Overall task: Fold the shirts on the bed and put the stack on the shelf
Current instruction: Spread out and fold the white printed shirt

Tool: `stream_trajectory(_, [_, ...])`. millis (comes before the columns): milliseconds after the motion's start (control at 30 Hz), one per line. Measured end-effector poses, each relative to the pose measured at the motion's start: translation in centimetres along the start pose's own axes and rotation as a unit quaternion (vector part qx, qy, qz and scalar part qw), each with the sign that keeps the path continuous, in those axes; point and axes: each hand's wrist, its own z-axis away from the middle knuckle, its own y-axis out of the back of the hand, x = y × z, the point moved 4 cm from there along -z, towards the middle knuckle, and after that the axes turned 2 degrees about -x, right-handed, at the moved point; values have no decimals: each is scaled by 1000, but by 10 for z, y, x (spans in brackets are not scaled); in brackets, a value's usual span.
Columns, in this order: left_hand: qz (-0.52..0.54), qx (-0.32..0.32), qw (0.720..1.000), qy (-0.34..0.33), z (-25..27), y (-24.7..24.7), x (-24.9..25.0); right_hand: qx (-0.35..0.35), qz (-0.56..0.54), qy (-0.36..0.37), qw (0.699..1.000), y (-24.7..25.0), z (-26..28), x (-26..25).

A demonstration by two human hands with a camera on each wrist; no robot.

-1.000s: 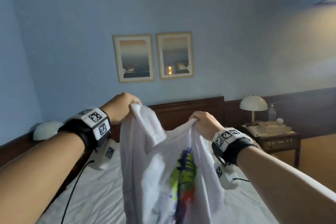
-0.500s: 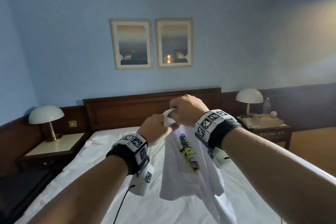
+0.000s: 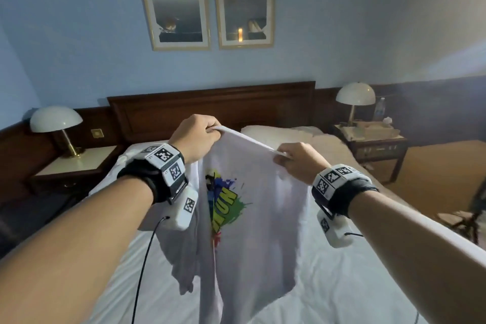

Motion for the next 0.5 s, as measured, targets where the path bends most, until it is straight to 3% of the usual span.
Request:
stream_trajectory(133, [-108, -45, 993, 0, 17, 6, -18, -30, -22, -44, 998, -26, 25, 50])
stream_trajectory(267, [-238, -125, 963, -3, 38, 5, -48, -44, -19, -62, 997, -32, 37, 67])
stream_trajectory(367, [-289, -103, 952, 19, 55, 11, -72, -30, 0, -52, 998, -24, 32, 65])
stream_trajectory(500, [-238, -20, 964, 117, 70, 19, -107, -3, 65, -28, 997, -10, 18, 62])
